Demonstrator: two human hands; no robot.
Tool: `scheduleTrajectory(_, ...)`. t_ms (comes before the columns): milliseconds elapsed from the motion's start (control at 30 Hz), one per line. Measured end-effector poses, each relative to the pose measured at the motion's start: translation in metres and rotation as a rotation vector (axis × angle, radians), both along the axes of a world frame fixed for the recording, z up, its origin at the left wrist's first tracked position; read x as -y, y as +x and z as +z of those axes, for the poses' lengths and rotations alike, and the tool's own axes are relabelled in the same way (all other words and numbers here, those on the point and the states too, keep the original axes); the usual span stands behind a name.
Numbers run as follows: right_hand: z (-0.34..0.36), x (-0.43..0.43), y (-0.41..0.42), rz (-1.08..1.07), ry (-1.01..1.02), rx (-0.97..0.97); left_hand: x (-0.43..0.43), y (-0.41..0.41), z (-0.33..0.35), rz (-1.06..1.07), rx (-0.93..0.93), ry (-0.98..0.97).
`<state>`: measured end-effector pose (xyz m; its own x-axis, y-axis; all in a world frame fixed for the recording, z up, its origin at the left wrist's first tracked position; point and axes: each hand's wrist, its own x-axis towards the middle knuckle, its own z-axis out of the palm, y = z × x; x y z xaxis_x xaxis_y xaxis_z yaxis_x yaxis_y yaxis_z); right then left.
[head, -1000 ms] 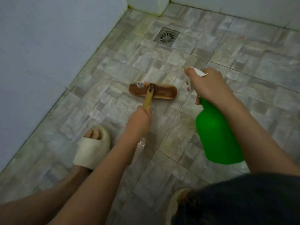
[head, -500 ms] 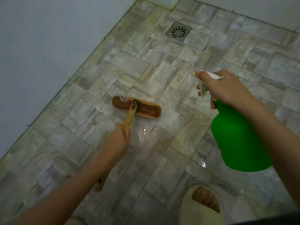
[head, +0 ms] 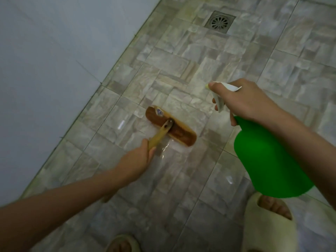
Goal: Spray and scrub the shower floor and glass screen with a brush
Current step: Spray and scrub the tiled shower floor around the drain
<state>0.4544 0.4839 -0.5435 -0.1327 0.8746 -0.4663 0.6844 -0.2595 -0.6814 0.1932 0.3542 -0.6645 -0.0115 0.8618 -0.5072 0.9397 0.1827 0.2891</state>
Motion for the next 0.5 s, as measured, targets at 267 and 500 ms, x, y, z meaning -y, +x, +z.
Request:
scheduleTrajectory(267, -0.018, 0.069, -0.051, 0.236, 0.102, 0.031, 0.086, -0.107, 0.015, 0.07, -0.002, 0.066)
scheduleTrajectory(500, -0.056, 0.122, -0.063, 0.316, 0.113, 0.049, 0.124, -0.168, 0.017, 0.472, 0.005, 0.144)
